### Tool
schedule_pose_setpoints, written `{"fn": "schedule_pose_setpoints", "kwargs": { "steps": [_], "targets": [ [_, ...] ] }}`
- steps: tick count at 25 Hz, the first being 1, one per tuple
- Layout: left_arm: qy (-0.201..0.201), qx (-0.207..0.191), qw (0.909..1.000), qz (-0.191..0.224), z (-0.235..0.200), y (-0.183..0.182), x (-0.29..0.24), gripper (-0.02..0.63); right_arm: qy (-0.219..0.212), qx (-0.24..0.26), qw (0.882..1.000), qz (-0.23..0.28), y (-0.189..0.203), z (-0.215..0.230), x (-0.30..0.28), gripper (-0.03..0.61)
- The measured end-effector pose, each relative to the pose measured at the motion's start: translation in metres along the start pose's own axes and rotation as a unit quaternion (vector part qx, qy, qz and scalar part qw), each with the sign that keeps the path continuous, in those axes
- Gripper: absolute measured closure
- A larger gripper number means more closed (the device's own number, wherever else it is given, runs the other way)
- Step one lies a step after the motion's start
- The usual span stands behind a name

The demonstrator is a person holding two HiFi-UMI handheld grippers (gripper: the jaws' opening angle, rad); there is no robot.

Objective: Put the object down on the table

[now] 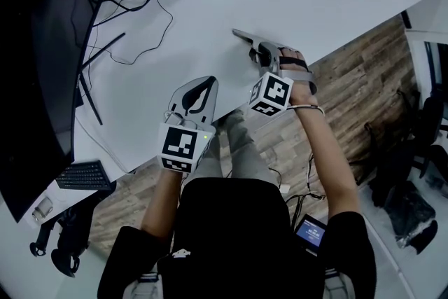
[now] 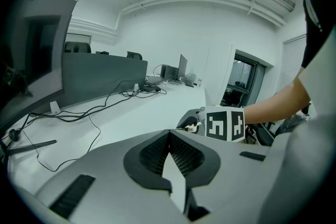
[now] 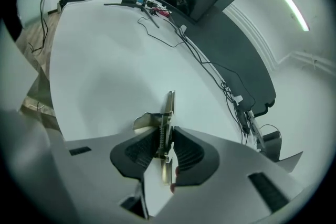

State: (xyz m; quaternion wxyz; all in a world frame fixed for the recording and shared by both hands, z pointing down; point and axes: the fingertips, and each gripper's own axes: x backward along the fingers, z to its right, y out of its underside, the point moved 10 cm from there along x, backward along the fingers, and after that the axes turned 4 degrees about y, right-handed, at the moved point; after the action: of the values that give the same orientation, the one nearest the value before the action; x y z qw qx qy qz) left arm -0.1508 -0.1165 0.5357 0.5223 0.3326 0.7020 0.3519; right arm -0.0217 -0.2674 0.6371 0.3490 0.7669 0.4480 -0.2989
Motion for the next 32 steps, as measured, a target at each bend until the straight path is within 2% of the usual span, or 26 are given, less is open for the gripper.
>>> {"fn": "schedule_pose_setpoints", "kwargs": {
  "steps": [6,24,32],
  "targets": [
    [0.000,0.002,1.0000,-0.003,-0.001,0.004,-0.001,0.600,0.010,0.014,1.000,0.000,0.001,-0.003,-0.004,0.477],
    [-0.003,0.013,0.9999,-0.010,0.000,0.014,0.001,0.600,0.002,-0.004,1.000,-0.004,-0.001,-0.004,-0.013,0.472],
    [-0.001,0.009,0.9999,-0.008,0.003,0.009,0.002,0.600,-0.021,-0.030,0.999,-0.004,-0.001,0.001,-0.011,0.407]
  ]
}}
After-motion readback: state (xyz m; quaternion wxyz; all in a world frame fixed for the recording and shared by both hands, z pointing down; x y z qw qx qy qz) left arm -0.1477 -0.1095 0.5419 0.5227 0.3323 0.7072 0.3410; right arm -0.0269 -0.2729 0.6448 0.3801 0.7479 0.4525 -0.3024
